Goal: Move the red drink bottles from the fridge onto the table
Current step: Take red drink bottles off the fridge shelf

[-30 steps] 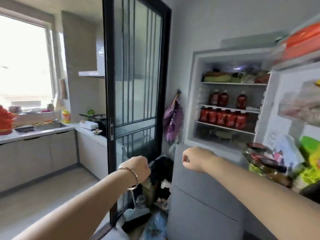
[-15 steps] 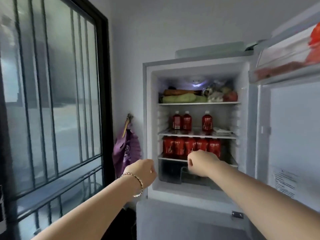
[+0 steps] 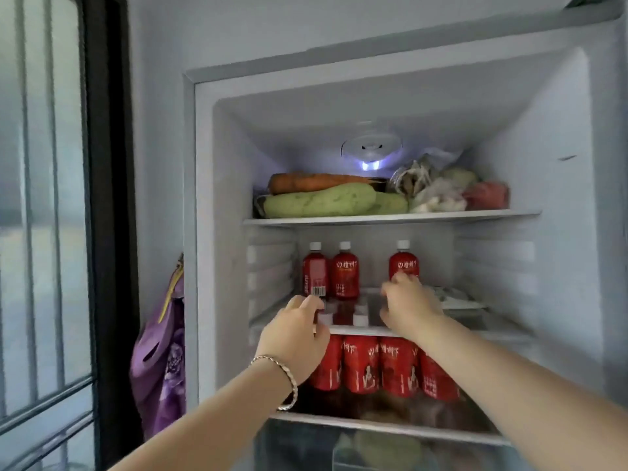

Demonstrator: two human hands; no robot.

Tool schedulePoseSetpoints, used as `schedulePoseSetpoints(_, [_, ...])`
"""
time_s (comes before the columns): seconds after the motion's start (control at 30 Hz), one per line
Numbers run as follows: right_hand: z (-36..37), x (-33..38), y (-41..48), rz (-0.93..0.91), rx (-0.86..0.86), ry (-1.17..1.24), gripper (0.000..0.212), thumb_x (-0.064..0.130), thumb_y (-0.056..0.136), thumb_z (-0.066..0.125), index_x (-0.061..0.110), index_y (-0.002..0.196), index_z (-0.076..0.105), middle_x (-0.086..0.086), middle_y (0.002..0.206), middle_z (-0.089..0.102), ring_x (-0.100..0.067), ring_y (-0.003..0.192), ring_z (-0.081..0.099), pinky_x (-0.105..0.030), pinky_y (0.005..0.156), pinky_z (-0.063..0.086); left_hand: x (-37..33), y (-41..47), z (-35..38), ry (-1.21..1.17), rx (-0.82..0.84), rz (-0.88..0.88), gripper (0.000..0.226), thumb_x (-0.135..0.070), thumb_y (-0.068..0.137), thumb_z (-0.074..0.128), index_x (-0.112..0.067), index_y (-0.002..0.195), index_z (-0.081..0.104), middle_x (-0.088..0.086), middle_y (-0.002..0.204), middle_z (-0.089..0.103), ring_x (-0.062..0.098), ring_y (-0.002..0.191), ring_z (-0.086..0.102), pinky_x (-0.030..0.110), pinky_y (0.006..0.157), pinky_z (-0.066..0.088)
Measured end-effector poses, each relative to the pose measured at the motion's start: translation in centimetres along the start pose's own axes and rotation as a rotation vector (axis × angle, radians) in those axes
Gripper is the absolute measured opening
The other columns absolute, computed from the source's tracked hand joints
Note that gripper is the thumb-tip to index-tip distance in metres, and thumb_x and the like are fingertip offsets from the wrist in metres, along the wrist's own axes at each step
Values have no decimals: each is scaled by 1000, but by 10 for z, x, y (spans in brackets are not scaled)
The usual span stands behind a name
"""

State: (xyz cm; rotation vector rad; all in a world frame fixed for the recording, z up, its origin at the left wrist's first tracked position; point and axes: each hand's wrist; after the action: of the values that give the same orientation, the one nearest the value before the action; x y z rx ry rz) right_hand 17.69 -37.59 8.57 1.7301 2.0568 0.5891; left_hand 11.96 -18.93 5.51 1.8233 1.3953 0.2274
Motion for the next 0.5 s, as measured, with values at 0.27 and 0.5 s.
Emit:
schedulePoseSetpoints(0.27, [55, -53, 134, 32, 34, -193, 69, 30, 90, 50, 19, 148, 13, -8, 157, 1, -30, 143, 7, -44, 114, 14, 25, 148, 72, 58, 146, -155, 51, -30, 87, 51, -17, 133, 32, 16, 135, 34, 35, 118, 44, 36, 100, 39])
schedulePoseSetpoints(0.5, [78, -71, 180, 193, 24, -132, 64, 41, 96, 37, 14, 148, 11, -9, 156, 3, -31, 138, 23, -42, 107, 27, 48, 201, 110, 26, 148, -176, 70, -38, 83, 56, -16, 141, 22, 15, 151, 12, 33, 136, 23, 40, 110, 29])
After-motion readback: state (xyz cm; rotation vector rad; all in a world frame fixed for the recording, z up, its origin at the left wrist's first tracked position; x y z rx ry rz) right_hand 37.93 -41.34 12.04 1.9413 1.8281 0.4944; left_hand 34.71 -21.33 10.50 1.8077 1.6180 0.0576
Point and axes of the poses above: each hand's wrist, its own y-axis towards the middle knuckle, its own z-axis out of the palm, x = y × z
